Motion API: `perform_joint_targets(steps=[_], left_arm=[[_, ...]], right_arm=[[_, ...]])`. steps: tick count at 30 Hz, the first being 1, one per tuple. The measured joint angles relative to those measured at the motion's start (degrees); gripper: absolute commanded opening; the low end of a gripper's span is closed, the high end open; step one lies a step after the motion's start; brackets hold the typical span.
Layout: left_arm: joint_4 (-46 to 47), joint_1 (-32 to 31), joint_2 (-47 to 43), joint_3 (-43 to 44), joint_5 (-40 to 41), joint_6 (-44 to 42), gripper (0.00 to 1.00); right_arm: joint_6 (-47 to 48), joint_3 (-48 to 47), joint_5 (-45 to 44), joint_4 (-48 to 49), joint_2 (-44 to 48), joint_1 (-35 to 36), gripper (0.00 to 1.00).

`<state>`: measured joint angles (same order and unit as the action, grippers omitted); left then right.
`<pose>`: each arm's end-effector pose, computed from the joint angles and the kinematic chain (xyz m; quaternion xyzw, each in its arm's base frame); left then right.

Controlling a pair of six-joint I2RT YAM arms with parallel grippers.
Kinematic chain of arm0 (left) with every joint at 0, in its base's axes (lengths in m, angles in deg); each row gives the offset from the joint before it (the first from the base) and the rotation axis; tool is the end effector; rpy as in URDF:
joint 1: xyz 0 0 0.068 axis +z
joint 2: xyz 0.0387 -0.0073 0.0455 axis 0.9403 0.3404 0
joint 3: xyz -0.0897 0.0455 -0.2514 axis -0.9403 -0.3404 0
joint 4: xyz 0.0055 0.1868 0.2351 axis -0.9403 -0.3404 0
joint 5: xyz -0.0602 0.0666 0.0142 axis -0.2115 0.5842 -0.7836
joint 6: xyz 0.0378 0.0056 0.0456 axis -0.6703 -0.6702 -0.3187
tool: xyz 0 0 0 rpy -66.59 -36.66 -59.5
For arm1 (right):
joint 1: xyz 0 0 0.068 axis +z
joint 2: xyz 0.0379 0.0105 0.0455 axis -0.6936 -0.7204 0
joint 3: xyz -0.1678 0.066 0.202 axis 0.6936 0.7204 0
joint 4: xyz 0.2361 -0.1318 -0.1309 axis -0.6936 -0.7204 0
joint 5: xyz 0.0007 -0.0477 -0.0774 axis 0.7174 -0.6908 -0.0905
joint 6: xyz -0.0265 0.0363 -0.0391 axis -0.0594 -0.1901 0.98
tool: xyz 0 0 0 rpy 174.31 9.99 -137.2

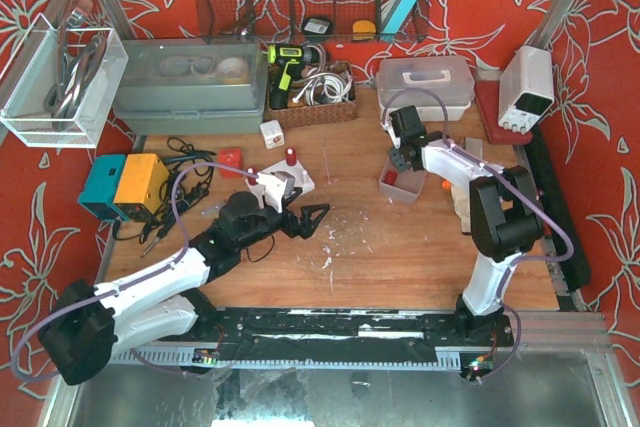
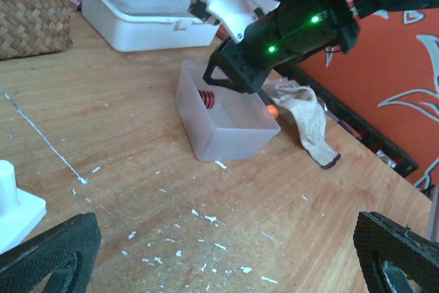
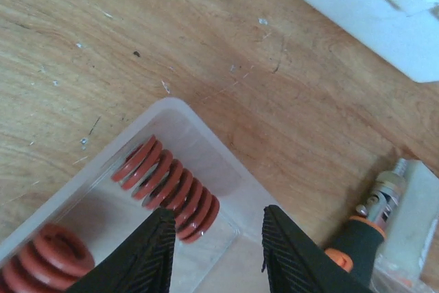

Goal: Install the large spring

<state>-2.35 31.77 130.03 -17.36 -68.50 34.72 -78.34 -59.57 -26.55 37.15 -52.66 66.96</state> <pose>0.2023 -0.1691 0.2104 0.1855 0.7318 -0.3626 0.5464 0.3983 0.1561 0.1797 -0.2150 0.9097 -0.0933 0.3429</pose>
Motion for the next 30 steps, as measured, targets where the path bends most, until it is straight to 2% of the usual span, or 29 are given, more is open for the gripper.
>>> perform_joint_targets(steps=[7,24,27,30], left_arm=[[-0.61,-0.02,-1.57,0.02,1.38,-0.37,1.00],[-1.86,-0.42,-2.62,0.02,2.82,-0.48,1.00],[-1.86,-0.46,-2.62,0.02,2.89,-0.59,1.00],[-1.86,-0.70,-2.62,0.02,2.95,-0.66,1.00]], right_arm=[[1.95,-2.58,2.19,-1.16,-4.72,-0.94,0.40],[3.41,-4.90,3.72,-2.36,-10.56,-2.21,0.50],[2.69,-5.53,5.35,-3.26,-10.84,-2.97,0.48],[1.90,-5.70,7.56,-4.04,-10.93,-4.02,0.42]])
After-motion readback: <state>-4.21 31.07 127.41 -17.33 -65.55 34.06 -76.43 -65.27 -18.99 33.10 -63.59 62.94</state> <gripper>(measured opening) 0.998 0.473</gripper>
